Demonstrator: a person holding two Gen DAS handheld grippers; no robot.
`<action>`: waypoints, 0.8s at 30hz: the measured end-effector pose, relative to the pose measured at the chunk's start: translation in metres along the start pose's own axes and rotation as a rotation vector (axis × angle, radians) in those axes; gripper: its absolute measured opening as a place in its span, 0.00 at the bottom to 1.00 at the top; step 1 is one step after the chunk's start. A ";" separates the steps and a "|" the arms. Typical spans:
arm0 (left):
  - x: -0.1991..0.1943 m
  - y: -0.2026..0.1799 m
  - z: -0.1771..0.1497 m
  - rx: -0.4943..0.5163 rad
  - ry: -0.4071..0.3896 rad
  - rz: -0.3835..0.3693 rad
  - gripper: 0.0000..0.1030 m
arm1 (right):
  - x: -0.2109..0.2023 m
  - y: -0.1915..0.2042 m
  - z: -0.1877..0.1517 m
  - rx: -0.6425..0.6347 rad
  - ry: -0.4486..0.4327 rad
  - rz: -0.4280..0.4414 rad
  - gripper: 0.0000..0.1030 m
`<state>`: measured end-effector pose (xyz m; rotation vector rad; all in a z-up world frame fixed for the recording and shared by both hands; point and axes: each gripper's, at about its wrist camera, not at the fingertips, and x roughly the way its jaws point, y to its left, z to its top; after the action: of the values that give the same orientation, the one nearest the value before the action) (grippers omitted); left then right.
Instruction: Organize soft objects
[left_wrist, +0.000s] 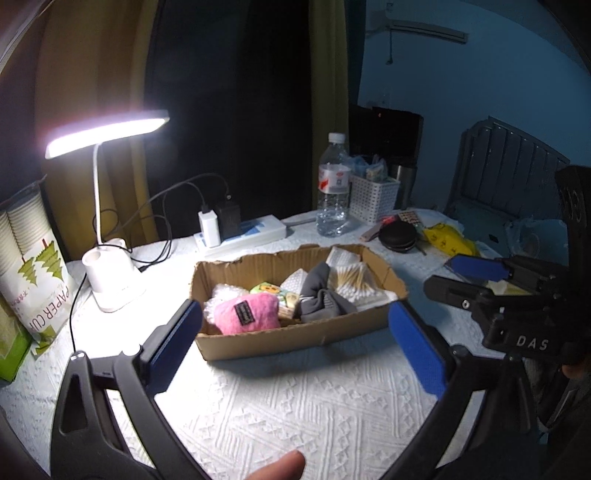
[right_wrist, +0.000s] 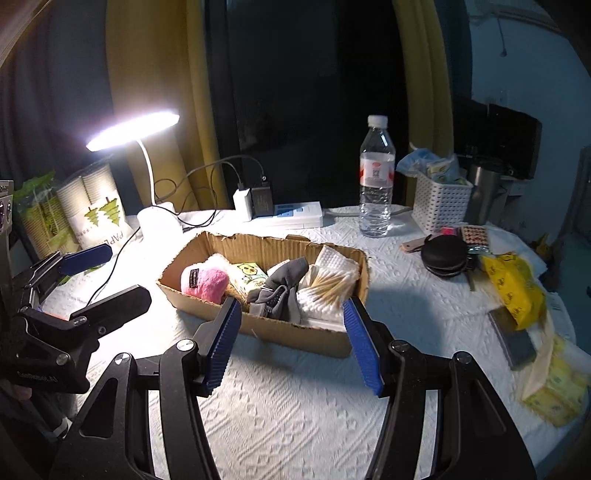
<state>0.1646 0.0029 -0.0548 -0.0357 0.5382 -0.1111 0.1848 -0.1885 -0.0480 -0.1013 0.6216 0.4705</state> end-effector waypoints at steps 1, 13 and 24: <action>-0.004 -0.002 -0.001 0.000 -0.003 0.001 0.99 | -0.005 0.000 -0.001 0.000 -0.006 -0.003 0.59; -0.058 -0.009 -0.010 -0.040 -0.049 0.016 0.99 | -0.067 0.013 -0.016 -0.034 -0.072 -0.027 0.59; -0.108 -0.019 0.000 -0.038 -0.124 0.078 0.99 | -0.118 0.032 -0.013 -0.076 -0.137 -0.032 0.60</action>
<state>0.0705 -0.0036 0.0009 -0.0586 0.4169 -0.0222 0.0796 -0.2097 0.0115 -0.1494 0.4671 0.4664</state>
